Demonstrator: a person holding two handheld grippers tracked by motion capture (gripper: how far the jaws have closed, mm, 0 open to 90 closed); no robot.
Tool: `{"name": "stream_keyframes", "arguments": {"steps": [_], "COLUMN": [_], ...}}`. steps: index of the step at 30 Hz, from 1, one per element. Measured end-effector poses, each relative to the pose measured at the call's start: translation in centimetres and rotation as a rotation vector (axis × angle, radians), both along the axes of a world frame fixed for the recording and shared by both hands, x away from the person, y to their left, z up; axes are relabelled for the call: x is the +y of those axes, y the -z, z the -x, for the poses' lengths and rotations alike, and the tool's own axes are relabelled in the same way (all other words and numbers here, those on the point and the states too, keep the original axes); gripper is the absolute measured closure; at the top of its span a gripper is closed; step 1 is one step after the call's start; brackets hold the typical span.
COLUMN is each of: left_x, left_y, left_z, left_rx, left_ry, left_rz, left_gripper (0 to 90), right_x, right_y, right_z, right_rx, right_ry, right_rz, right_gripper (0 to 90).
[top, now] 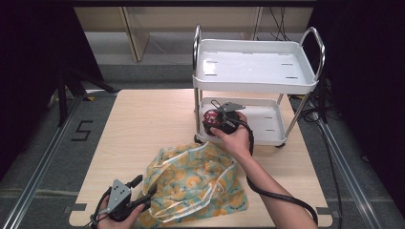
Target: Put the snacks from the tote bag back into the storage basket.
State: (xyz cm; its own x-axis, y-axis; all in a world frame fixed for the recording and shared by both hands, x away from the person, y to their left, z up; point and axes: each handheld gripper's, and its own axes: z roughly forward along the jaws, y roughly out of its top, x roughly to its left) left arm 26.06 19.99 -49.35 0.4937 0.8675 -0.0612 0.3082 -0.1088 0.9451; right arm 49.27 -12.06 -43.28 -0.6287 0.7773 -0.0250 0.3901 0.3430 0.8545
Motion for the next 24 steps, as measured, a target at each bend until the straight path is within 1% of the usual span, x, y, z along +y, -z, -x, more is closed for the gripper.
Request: {"name": "stream_keyframes", "arguments": {"steps": [1, 2, 5, 7, 10, 12, 13, 15, 18, 21, 22, 23, 24], "left_x": [-0.04, -0.04, -0.05, -0.05, -0.05, -0.05, -0.05, -0.05, -0.05, -0.04, 0.00, -0.03, -0.01], "left_y": [0.03, 0.03, 0.03, 0.03, 0.02, -0.05, 0.02, 0.02, 0.02, 0.00, -0.02, 0.01, -0.01], "left_z": [0.03, 0.03, 0.04, 0.04, 0.04, 0.14, 0.04, 0.04, 0.03, 0.06, -0.01, 0.02, -0.02], "left_rx": [0.000, 0.000, 0.000, -0.001, -0.001, 0.007, -0.001, -0.001, -0.001, 0.000, -0.002, 0.000, -0.002], "left_ry": [-0.003, -0.003, -0.003, -0.002, -0.002, -0.011, -0.003, -0.002, -0.002, -0.004, 0.003, -0.001, 0.002], "left_rz": [0.007, 0.007, 0.007, 0.006, 0.006, -0.001, 0.006, 0.006, 0.006, 0.005, -0.001, 0.004, -0.001], "left_gripper": [37.3, 37.3, 37.3, 37.3, 37.3, 37.3, 37.3, 37.3, 37.3, 37.3, 37.3, 37.3, 37.3], "right_x": [0.00, 0.08, 0.18, 0.19, 0.25, 0.26, 0.26, 0.29, 0.43, 0.50, 0.50, 0.56, 0.60], "right_y": [0.00, 0.11, 0.21, 0.30, 0.41, 0.45, 0.48, 0.55, 0.67, 0.76, 0.77, 0.79, 0.80], "right_z": [0.00, -0.12, -0.07, -0.11, -0.08, -0.07, -0.08, -0.11, -0.01, -0.01, -0.07, -0.04, -0.04], "right_rx": [0.000, -0.012, -0.005, -0.008, -0.002, -0.001, -0.001, -0.009, 0.008, 0.006, 0.000, 0.003, 0.002], "right_ry": [0.000, -0.007, -0.007, -0.014, -0.009, -0.008, -0.010, -0.017, -0.013, -0.012, -0.023, -0.020, -0.019], "right_rz": [0.000, 0.001, 0.001, 0.007, 0.005, 0.005, 0.010, 0.012, 0.007, 0.010, 0.017, 0.013, 0.013], "right_gripper": [26.7, 26.7, 26.7, 26.7, 26.7, 26.7, 26.7, 26.7, 26.6, 26.6, 26.7, 26.7, 26.7]}}
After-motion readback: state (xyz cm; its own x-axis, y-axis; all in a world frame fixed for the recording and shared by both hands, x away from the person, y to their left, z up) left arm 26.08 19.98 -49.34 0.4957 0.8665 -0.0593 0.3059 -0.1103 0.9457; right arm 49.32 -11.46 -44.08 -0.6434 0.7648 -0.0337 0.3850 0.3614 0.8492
